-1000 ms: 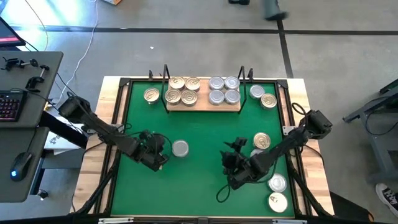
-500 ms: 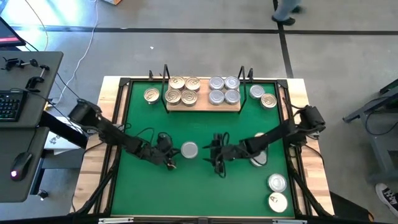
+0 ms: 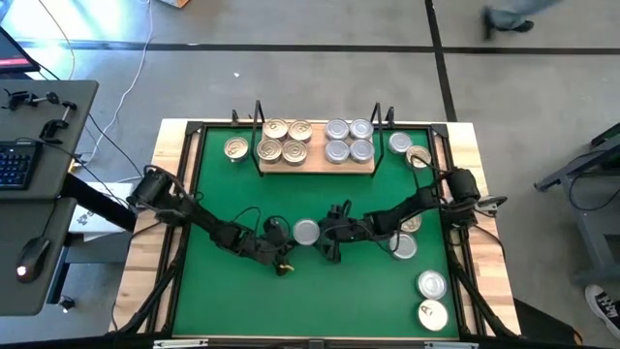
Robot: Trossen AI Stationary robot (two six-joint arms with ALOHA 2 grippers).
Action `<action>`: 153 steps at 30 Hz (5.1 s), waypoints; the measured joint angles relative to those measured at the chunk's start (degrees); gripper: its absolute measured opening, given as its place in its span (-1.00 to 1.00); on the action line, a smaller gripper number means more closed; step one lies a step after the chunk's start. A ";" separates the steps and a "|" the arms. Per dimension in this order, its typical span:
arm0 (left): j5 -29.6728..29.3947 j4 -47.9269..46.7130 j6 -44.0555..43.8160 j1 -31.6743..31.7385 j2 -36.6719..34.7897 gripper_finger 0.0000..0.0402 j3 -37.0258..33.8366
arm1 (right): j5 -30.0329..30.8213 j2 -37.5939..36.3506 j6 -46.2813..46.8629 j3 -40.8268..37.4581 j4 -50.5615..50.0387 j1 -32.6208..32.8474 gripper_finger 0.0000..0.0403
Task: Stack canned seafood by type on shelf
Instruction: Put the green white tuna can on the shelf
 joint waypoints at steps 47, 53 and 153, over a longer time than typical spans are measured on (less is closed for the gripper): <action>-1.52 -3.09 -3.34 2.13 -3.14 -1.00 -2.19 | -4.52 -1.97 11.90 0.78 5.67 1.14 0.60; -1.31 -2.08 -3.33 2.13 -3.03 -1.00 -2.19 | -4.06 -5.51 19.49 0.91 1.07 1.08 0.60; 7.74 -3.20 16.04 7.92 -7.99 -1.00 -1.05 | 28.24 -0.88 0.37 28.26 -57.86 16.85 0.60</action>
